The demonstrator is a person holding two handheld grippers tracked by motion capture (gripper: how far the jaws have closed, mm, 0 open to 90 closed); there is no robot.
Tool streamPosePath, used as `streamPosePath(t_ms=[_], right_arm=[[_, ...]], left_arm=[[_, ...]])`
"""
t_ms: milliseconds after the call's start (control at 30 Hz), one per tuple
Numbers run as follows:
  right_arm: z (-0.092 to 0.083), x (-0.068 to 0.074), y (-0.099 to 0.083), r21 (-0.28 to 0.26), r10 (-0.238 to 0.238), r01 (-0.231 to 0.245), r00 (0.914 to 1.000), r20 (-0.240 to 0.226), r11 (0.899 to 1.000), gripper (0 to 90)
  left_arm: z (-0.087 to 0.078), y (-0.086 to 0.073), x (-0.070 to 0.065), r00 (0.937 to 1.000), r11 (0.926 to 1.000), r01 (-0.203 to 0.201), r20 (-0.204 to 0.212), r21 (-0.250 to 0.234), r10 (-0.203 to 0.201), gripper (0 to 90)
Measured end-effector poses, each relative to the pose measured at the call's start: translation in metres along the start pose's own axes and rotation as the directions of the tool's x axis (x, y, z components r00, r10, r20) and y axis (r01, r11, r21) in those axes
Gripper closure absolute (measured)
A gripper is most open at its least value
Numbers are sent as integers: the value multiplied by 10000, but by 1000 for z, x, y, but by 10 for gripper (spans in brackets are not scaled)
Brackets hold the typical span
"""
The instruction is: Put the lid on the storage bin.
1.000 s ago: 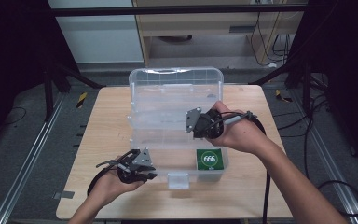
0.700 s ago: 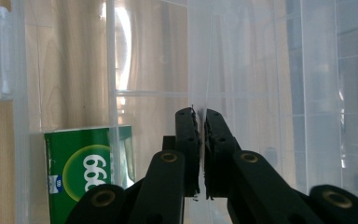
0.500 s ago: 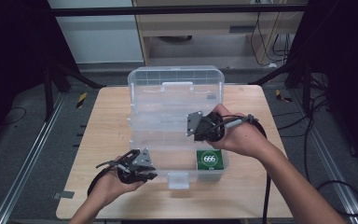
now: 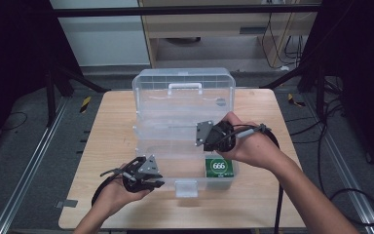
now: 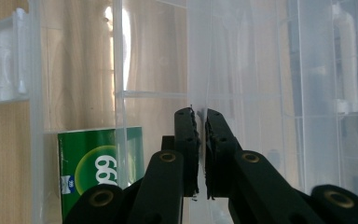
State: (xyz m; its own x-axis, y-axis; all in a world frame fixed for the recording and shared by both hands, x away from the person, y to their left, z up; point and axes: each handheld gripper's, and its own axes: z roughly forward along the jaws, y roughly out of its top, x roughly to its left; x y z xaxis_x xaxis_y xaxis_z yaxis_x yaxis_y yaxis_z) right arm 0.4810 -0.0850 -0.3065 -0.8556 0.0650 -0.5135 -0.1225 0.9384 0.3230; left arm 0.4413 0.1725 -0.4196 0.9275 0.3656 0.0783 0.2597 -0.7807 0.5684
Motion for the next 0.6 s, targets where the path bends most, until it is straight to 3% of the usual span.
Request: streamPosePath(t_ms=[33, 133, 233, 600], right_arm=[[0, 1, 0, 1, 43, -43, 10000, -16, 10000, 852], [0, 2, -2, -78, 47, -47, 10000, -35, 10000, 850], [0, 3, -2, -150, 115, -116, 9999, -58, 9998, 851], [-1, 8, -5, -248, 141, -143, 9999, -67, 9996, 849]], left_arm=[[0, 0, -1, 9999, 9999, 171, 0, -11, -171, 749], [0, -1, -1, 9999, 9999, 163, -12, -44, -163, 748], [0, -1, 0, 10000, 10000, -46, -65, -56, 45, 745], [0, 0, -1, 9999, 9999, -81, -93, -72, 81, 741]])
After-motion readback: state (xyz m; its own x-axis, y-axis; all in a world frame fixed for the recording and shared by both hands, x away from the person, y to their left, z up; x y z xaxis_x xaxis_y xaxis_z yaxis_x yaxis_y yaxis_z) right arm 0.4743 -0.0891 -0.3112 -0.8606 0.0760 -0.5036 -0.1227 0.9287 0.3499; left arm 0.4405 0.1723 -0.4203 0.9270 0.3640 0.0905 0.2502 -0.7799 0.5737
